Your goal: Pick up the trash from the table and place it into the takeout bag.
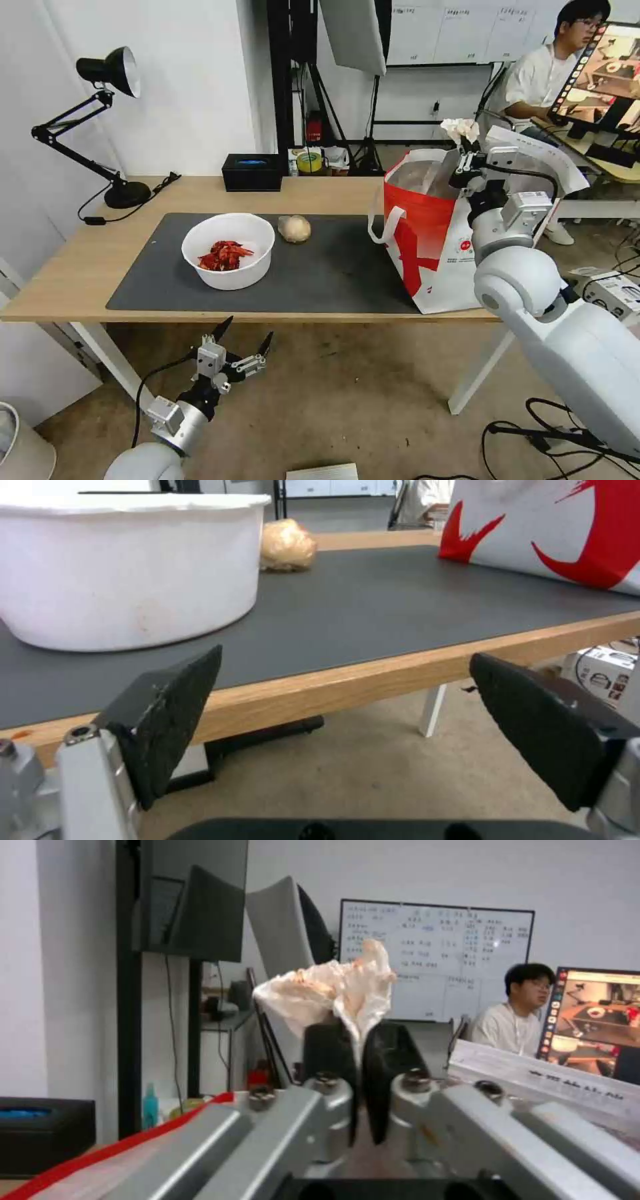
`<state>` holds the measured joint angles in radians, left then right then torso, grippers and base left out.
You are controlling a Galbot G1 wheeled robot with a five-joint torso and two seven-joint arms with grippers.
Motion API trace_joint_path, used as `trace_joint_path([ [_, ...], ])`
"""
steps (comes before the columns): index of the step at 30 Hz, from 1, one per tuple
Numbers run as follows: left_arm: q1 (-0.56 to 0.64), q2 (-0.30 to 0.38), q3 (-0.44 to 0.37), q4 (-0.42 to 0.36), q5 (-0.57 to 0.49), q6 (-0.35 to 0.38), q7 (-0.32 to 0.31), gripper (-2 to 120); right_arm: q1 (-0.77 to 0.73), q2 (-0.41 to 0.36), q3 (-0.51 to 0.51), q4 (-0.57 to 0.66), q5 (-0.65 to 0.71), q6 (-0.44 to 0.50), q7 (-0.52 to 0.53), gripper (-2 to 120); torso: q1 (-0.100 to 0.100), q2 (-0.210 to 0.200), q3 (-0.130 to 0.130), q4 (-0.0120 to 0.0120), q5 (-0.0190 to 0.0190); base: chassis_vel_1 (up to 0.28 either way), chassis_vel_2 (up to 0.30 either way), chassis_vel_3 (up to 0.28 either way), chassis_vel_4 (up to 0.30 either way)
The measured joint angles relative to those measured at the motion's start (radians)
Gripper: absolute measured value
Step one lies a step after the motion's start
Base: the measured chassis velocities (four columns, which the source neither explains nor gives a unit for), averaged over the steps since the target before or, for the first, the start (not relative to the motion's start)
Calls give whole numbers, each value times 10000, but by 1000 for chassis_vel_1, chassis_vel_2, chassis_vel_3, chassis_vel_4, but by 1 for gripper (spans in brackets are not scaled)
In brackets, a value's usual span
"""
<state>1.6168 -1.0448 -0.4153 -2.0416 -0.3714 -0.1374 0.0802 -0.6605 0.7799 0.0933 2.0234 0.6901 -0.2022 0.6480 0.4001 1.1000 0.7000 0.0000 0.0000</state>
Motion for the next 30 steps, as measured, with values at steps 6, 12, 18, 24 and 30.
trace_joint_path([
  [6, 31, 115, -34, -24, 0, -7, 28, 100, 176, -268, 9, -22, 159, -115, 44, 27, 0, 0, 0, 0, -1, 0, 0, 0, 0],
  [12, 67, 88, -30, -63, 13, -8, 65, 100, 74, -307, 40, -53, 159, -193, 60, 51, 0, 0, 0, 0, -1, 0, 0, 0, 0],
  [18, 156, 95, -128, -94, 25, -9, 224, 100, -304, -255, 77, 71, 112, -259, 104, 71, 0, 0, 0, -1, 0, 0, 0, 0, 0],
  [24, 173, 93, -172, -116, 27, -9, 251, 100, -362, -247, 132, 94, 253, -286, 75, 96, 0, 0, 0, -1, 0, 0, 0, 0, 0],
  [30, 157, 62, -174, -166, 28, -9, 251, 100, -238, -247, 117, 239, 1007, -226, -171, 100, 0, 0, 0, 0, 0, 0, 0, 0, 0],
])
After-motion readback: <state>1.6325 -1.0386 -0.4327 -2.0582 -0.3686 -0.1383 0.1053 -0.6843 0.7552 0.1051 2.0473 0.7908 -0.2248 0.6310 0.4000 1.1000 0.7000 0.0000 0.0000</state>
